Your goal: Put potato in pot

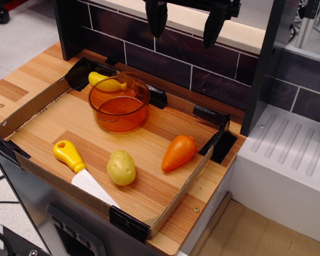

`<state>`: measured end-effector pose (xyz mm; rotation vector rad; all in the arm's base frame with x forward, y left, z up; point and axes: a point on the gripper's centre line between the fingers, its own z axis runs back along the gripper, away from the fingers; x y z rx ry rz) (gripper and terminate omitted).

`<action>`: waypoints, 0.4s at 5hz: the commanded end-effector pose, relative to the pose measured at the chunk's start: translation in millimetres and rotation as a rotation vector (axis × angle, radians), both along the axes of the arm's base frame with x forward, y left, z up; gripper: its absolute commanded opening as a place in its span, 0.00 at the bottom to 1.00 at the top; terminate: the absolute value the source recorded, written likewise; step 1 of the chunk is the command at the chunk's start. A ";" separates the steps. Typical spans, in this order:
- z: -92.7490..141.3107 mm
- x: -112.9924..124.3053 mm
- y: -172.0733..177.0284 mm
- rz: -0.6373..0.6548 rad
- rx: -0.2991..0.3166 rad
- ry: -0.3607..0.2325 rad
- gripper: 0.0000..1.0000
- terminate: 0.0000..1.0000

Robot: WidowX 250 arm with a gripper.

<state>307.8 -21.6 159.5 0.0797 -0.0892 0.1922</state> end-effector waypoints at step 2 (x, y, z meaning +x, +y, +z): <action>-8.8 -14.9 13.1 0.216 -0.038 -0.046 1.00 0.00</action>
